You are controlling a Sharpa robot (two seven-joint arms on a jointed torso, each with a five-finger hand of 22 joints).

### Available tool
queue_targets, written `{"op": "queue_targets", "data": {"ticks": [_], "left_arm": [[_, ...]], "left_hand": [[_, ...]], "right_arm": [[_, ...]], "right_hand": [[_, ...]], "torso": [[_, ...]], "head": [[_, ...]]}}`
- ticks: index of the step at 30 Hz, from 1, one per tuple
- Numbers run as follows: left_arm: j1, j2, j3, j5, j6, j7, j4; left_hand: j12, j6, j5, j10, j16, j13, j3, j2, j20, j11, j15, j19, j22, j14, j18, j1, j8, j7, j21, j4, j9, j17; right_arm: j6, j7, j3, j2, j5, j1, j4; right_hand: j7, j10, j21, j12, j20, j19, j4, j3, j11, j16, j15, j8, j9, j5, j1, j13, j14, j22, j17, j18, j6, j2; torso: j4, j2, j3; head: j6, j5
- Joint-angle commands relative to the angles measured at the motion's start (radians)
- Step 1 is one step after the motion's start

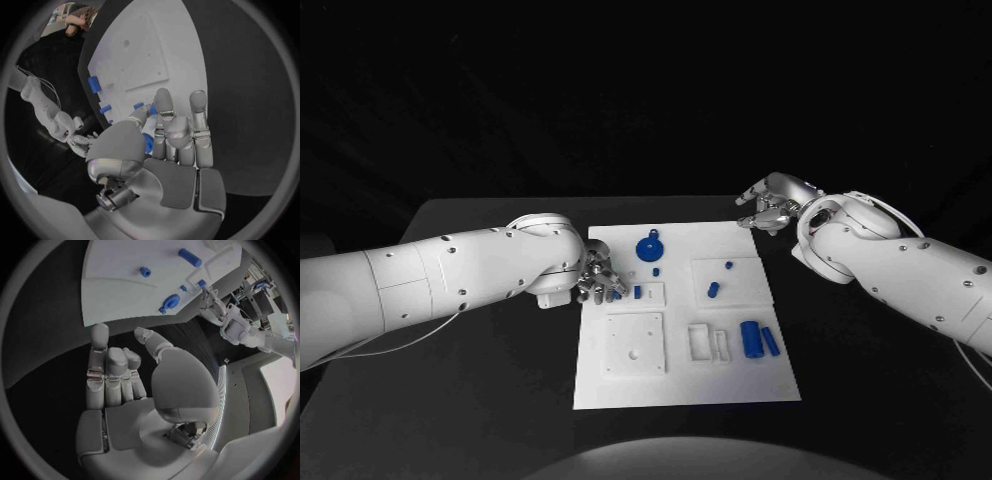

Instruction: Assemble the parts on the task board

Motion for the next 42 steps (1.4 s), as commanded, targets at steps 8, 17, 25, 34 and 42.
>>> {"op": "queue_targets", "data": {"ticks": [8, 17, 25, 34, 42], "left_arm": [[-0.009, 0.009, 0.0, -0.005, 0.001, 0.003, -0.017], [-0.012, 0.011, 0.0, -0.009, 0.004, 0.007, -0.023], [-0.012, 0.01, 0.0, -0.009, 0.005, 0.005, -0.026], [-0.012, 0.007, 0.0, -0.011, -0.004, 0.005, -0.037], [-0.012, 0.003, 0.0, -0.01, -0.007, 0.009, -0.041]], "left_hand": [[0.001, 0.002, -0.083, 0.055, -0.01, -0.001, -0.045, -0.061, -0.003, -0.003, 0.002, 0.007, 0.016, -0.004, -0.004, 0.002, -0.004, -0.009, -0.007, 0.057, -0.01, -0.007], [0.001, 0.007, -0.118, 0.055, -0.01, 0.0, -0.075, -0.091, -0.006, -0.003, 0.001, 0.01, 0.017, -0.004, -0.008, 0.032, -0.004, -0.009, -0.013, 0.127, -0.013, -0.008], [0.0, 0.011, -0.17, 0.055, -0.012, 0.0, -0.075, -0.117, -0.006, -0.002, 0.0, 0.01, 0.016, -0.004, -0.008, 0.042, -0.004, -0.008, -0.015, 0.17, -0.013, -0.01], [0.001, 0.016, -0.196, 0.055, -0.01, 0.0, -0.071, -0.136, -0.007, -0.003, 0.0, 0.011, 0.017, -0.003, -0.008, 0.04, -0.003, -0.009, -0.015, 0.204, -0.01, -0.007], [0.001, 0.028, -0.293, 0.055, -0.012, -0.001, -0.062, -0.207, -0.007, -0.001, 0.001, 0.01, 0.017, -0.004, -0.009, 0.04, -0.003, -0.006, -0.015, 0.313, -0.008, -0.009]], "right_arm": [[0.01, 0.002, 0.0, -0.002, -0.009, -0.001, 0.002], [0.01, 0.003, 0.0, -0.003, -0.009, -0.001, 0.002], [0.009, 0.002, 0.0, -0.003, -0.009, -0.001, 0.002], [0.008, 0.003, 0.0, -0.004, -0.009, -0.001, 0.001], [0.007, 0.003, 0.0, -0.004, -0.009, -0.001, 0.0]], "right_hand": [[0.0, -0.004, 0.002, -0.005, -0.006, 0.032, -0.003, 0.003, -0.004, -0.003, -0.005, -0.002, -0.001, 0.006, -0.01, -0.001, 0.001, -0.001, -0.001, 0.005, 0.008, 0.001], [0.0, -0.004, 0.002, -0.005, -0.006, 0.032, -0.003, 0.003, -0.004, -0.003, -0.005, -0.002, -0.001, 0.006, -0.01, -0.001, 0.001, -0.001, -0.001, 0.005, 0.008, 0.001], [0.0, -0.004, 0.002, -0.005, -0.006, 0.032, -0.003, 0.003, -0.004, -0.003, -0.005, -0.002, -0.001, 0.006, -0.01, -0.001, 0.001, -0.001, -0.001, 0.005, 0.008, 0.001], [0.0, -0.004, 0.002, -0.006, -0.006, 0.032, -0.001, 0.002, -0.004, -0.004, -0.005, -0.001, -0.001, 0.006, -0.011, -0.002, 0.002, -0.002, -0.001, 0.004, 0.007, 0.0], [0.0, -0.004, 0.002, -0.006, -0.006, 0.032, -0.001, 0.002, -0.004, -0.004, -0.005, -0.001, -0.001, 0.006, -0.011, -0.002, 0.002, -0.002, -0.001, 0.004, 0.007, 0.0]], "torso": [[0.0006, 0.0, 0.0], [0.0006, 0.0, -0.0005], [0.0011, 0.0, -0.0002], [0.0002, 0.0, -0.0006], [0.0012, 0.0, -0.0001]], "head": [[-0.001, -0.004], [-0.004, -0.005], [-0.002, -0.006], [0.0, -0.007], [-0.001, -0.01]]}}
